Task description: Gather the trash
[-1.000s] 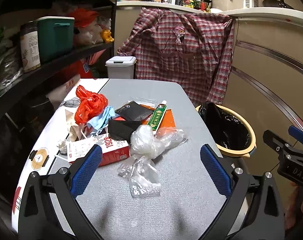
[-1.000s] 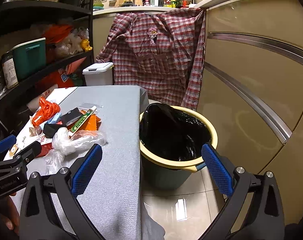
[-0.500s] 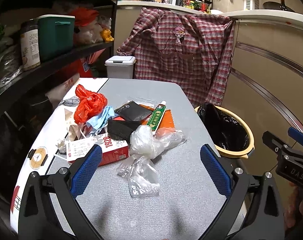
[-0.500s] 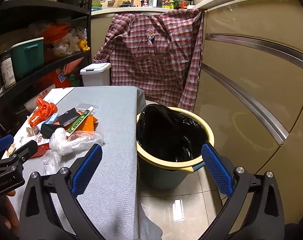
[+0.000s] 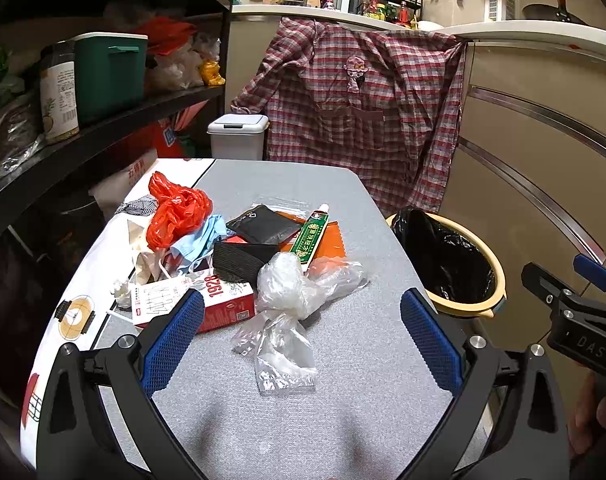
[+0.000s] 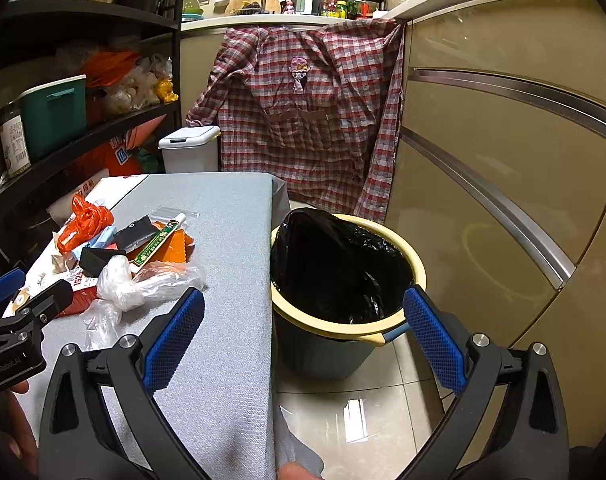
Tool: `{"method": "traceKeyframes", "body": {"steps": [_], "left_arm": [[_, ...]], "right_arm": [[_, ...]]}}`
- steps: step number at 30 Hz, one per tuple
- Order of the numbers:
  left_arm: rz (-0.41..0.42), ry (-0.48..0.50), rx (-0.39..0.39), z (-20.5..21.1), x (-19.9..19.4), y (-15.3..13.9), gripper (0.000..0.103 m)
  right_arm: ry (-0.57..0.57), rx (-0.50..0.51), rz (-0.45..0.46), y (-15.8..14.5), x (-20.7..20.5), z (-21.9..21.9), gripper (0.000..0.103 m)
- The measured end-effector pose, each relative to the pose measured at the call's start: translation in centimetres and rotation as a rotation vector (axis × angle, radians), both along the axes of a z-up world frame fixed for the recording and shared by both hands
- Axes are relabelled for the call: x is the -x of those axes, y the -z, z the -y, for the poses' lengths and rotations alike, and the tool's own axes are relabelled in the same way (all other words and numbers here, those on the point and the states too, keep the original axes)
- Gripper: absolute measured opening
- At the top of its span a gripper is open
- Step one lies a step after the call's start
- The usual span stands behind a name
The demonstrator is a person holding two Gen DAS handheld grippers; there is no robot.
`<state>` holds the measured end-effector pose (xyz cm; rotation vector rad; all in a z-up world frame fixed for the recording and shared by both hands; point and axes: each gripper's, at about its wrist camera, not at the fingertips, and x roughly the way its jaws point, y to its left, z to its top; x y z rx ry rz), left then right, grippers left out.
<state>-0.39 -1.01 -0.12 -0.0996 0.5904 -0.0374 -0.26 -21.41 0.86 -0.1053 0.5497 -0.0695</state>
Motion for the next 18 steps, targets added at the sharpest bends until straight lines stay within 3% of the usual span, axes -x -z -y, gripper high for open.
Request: {"method": "traceKeyframes", "body": {"steps": [18], "left_arm": [[0.002,0.007,-0.001,0.35,0.04,-0.15,0.095]], "right_arm": [[0.012,0.006,0.006,0.02,0.16,-0.13,0.098]]}}
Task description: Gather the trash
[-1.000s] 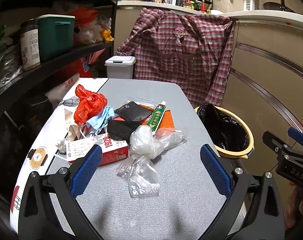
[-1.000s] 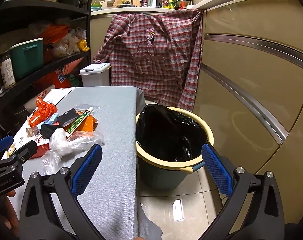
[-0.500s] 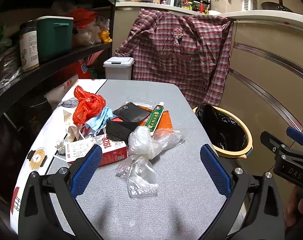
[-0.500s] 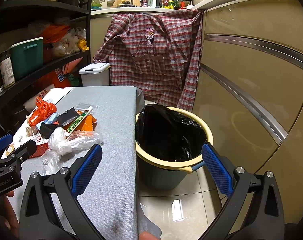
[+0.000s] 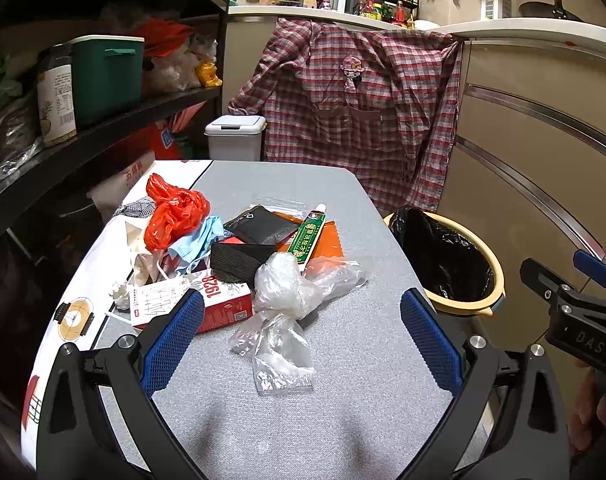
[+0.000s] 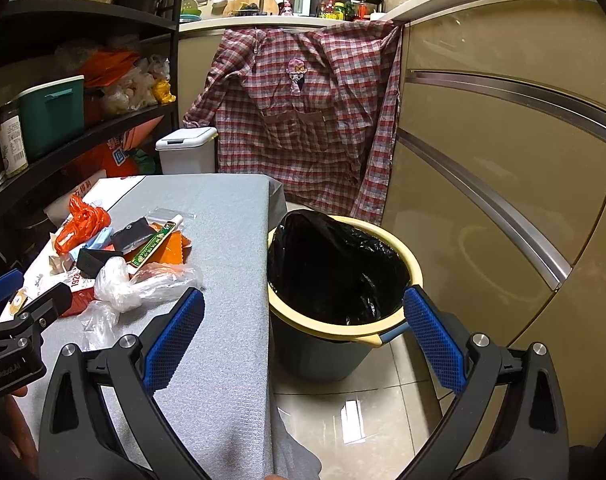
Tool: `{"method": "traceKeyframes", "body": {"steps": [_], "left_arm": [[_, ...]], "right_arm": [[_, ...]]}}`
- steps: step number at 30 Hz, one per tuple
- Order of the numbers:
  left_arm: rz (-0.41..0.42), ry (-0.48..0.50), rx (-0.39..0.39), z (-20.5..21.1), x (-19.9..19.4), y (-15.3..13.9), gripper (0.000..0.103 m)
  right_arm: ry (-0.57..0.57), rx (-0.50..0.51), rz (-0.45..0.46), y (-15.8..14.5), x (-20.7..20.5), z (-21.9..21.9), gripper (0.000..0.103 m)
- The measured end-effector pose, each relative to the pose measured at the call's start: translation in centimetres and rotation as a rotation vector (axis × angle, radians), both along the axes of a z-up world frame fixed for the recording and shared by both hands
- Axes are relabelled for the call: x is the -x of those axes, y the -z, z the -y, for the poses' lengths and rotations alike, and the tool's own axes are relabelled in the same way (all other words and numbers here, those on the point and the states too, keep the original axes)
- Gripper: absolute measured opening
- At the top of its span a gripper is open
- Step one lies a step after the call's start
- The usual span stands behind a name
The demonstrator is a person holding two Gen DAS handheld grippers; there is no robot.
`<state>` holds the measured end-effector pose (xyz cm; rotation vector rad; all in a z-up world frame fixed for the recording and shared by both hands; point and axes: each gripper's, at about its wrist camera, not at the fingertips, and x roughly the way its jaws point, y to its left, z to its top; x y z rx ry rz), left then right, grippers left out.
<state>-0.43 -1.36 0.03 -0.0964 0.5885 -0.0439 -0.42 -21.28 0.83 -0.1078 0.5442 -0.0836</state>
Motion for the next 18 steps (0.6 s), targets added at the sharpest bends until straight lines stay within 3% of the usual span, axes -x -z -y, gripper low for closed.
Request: {"method": "traceKeyframes", "body": {"steps": [13,18], "left_arm": [[0.0,0.005,0.0,0.14,0.11,-0.04,0.095],[0.0,0.007,-0.001,0.21,0.11,-0.11,0.095]], "right_arm": [[0.002,-0.007,-0.013,0.21,-0.1,-0.35,0.096],[0.007,-0.02,-0.014,0.16,-0.09,-0.32,0.078]]}}
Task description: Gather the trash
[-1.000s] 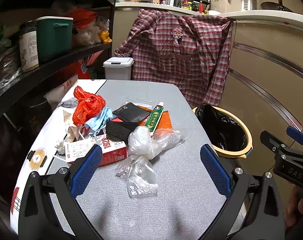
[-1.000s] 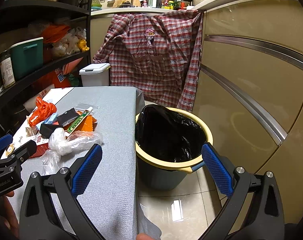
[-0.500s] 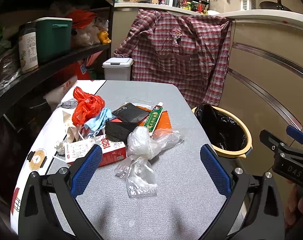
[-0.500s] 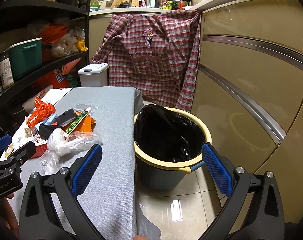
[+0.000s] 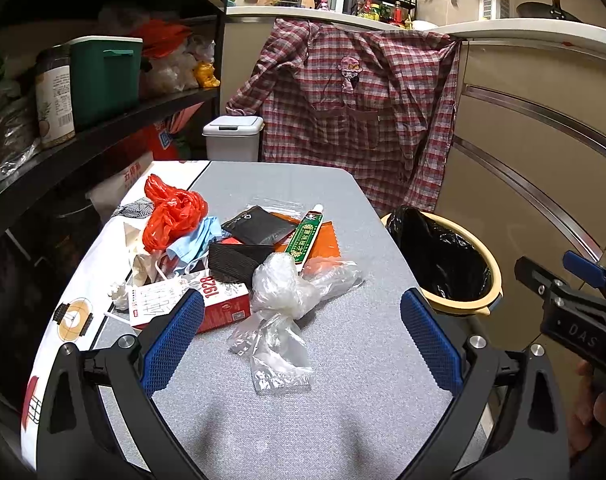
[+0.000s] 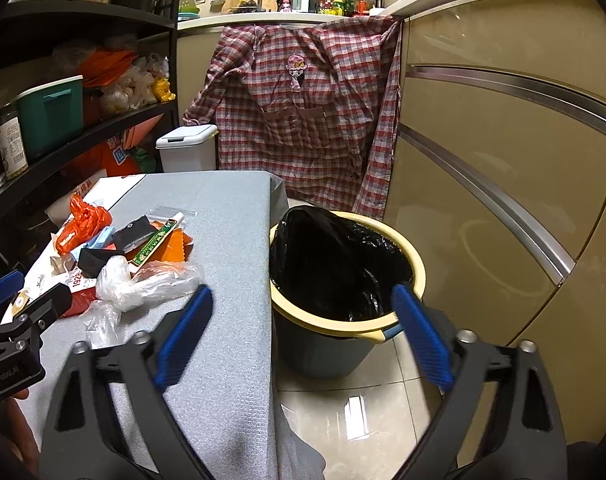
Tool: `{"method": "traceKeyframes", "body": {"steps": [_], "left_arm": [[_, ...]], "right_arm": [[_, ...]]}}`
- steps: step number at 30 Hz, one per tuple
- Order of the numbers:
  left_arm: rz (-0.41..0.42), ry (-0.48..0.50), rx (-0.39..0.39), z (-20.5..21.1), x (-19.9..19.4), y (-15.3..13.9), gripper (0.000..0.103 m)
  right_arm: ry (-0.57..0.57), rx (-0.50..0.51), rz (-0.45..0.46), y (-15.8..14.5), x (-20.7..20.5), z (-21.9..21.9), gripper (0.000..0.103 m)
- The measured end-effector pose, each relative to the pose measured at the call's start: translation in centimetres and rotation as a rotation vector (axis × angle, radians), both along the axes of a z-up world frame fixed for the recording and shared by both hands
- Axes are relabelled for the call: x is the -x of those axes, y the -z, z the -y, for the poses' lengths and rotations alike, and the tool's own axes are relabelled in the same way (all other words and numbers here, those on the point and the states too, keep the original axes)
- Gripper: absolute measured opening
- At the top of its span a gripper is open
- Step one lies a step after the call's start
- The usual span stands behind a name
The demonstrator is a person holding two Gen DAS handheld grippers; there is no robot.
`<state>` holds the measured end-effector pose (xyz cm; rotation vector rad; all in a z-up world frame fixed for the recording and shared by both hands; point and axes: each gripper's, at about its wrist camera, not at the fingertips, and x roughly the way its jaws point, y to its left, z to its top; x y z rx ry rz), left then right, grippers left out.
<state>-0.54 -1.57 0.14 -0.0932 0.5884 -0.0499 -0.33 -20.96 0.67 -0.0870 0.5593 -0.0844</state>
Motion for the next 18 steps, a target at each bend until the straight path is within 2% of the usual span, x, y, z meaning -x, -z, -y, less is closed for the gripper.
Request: {"method": "traceKeyframes", "body": {"steps": [4,7,12,13,18], "left_arm": [[0.006,0.0,-0.002,0.0,0.0,-0.3,0.094],[0.016,-0.001,0.008,-0.5,0.1,-1.3,0.09],[0.052,0.01,0.014,-1.9,-0.2,-4.7,0.075],[0.067,0.015,0.006,-2.3,-0.3,-5.4,0.071],[0.149,0.033,-0.017,-4.6,-1.9,-10.1,0.063]], "right_arm": [[0.012,-0.048,0.02,-0.7,0.1,0.4,0.063],[-0.008,-0.054,0.058,-1.9,0.3,-0.2,0.059],[-0.079,-0.092,0.094,-5.2,0.0,-1.1,0.048],[-0.094,-0.088,0.104,-6.0,-0.2,-1.4,0.047],[-0.178,-0.116,0.144,-9.9,-1.5,-2.9,0.046]]}}
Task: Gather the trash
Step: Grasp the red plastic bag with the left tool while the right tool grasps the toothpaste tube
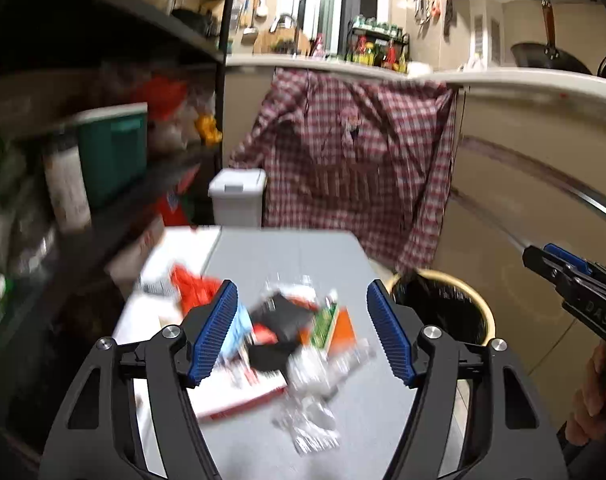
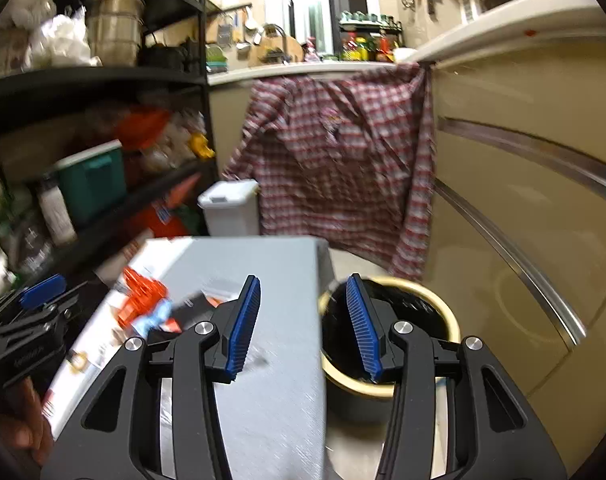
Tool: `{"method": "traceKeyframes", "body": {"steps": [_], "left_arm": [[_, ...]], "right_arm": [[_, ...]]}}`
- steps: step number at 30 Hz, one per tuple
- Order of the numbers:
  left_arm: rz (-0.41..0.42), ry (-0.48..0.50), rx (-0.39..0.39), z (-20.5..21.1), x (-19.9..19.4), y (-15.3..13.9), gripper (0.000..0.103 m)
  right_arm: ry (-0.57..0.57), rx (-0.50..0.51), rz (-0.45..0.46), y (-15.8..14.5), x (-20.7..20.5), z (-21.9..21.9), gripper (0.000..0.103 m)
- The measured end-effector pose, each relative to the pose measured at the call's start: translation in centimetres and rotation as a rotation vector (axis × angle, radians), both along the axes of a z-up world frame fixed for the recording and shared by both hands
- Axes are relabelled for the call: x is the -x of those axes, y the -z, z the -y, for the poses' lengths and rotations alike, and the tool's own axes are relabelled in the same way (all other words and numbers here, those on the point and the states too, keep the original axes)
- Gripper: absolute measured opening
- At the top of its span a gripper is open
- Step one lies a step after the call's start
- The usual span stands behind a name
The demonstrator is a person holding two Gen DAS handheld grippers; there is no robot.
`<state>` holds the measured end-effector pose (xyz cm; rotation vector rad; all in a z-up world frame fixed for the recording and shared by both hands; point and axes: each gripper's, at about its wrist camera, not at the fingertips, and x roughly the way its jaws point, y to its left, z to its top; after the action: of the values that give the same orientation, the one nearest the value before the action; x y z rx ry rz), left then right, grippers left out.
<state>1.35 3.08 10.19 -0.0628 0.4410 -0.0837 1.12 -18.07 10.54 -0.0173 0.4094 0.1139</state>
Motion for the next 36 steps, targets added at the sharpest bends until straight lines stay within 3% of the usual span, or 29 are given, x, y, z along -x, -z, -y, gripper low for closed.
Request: {"method": "traceKeyframes", "body": {"steps": [6,9,12,18,24,31,36], "left_arm": [[0.05,0.054,-0.06,-2.6,-3.7,-3.5,0.06],[0.04,0.047,-0.095,-3.7,-5.8,-3.2,0.054],[0.02,0.031,-0.086,-5.2,-7.5,-1.4,0.051],[-0.043,-0.013,-0.04,-7.7,-10.1,2.8,0.048],[-0.15,-0.053,0.015,-9.9,-12.6,5.9,0.048],[-0.251,-0.071,0.025,-10.7,-14.5,9.4,0.05],[-0.312,-0.096,0.049,-11.5,-15.9,11.2,0.059]], "right_arm": [[-0.134,0.033,0.048,-2.9,-3.4,-3.1,0.036],[-0.185,-0.018,0.013,-2.0,-5.8,-4.0,0.022],[-0.223,-0.086,-0.039,0.7,-7.8,-4.8,0.009],[-0.208,-0.155,-0.196,8.2,-11.2,-7.0,0.012],[-0.198,-0.179,-0.334,13.4,-14.5,-8.2,0.012],[-0.182,-0.217,-0.466,17.5,-16.5,-8.8,0.017],[-0.184,-0.23,-0.521,18.8,-17.2,-9.6,0.029]]}}
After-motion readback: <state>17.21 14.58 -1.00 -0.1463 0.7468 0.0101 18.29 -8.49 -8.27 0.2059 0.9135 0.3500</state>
